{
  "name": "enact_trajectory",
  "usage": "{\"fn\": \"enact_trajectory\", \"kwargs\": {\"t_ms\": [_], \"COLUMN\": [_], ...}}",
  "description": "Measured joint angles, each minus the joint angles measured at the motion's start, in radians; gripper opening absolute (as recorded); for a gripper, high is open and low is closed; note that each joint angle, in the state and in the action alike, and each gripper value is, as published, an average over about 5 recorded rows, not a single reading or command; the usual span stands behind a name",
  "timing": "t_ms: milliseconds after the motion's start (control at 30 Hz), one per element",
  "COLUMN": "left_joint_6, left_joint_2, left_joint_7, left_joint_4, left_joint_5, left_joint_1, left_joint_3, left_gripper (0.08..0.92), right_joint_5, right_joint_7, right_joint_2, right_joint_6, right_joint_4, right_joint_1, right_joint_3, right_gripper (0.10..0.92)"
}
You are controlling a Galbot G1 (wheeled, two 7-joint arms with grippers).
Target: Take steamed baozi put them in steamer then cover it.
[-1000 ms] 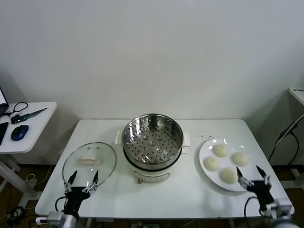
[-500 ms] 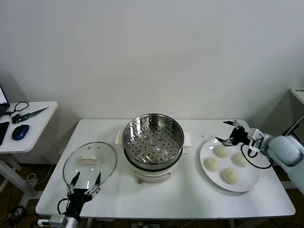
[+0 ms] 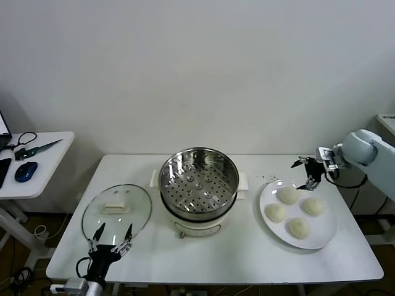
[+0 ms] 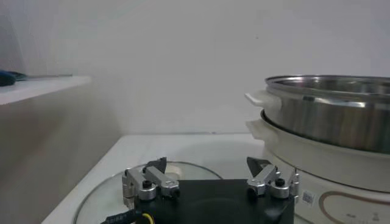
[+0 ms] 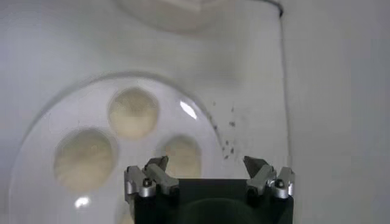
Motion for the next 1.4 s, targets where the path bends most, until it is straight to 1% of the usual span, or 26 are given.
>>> {"fn": "enact_trajectory", "kwargs": {"t_ms": [267, 633, 933, 1033, 1200, 1400], "left_joint_6": [-0.003, -0.007, -0.011, -0.010, -0.008, -0.009], "left_joint_2": [-0.003, -0.003, -0.004, -0.004, -0.009, -0.011], "left_joint_7": [0.001, 0.000, -0.001, -0.001, -0.001, -0.002], "left_joint_4": [0.009, 0.015, 0.009, 0.009, 0.009, 0.009], "left_joint_5": [0.000, 0.001, 0.002, 0.004, 0.009, 0.014], "left_joint_1": [0.004, 0.014, 0.025, 0.025, 0.022, 0.023], "left_joint_3": [-0.003, -0.006, -0.007, -0.006, -0.005, -0.004], "left_gripper": [0.823, 0.823, 0.823, 0.823, 0.823, 0.823], "right_joint_5": [-0.039, -0.089, -0.122, -0.131, -0.133, -0.113], "right_joint_7": [-0.017, -0.001, 0.001, 0.003, 0.004, -0.007], "right_joint_2": [0.075, 0.192, 0.252, 0.263, 0.275, 0.270], "right_joint_6": [-0.008, 0.005, 0.004, 0.004, 0.005, 0.008], "right_joint_4": [-0.113, -0.242, -0.312, -0.326, -0.336, -0.325], "right_joint_1": [-0.036, -0.114, -0.148, -0.152, -0.152, -0.133], "right_joint_3": [-0.022, 0.053, 0.086, 0.095, 0.104, 0.087], "right_gripper": [0.823, 0.823, 0.820, 0.785, 0.689, 0.654]}}
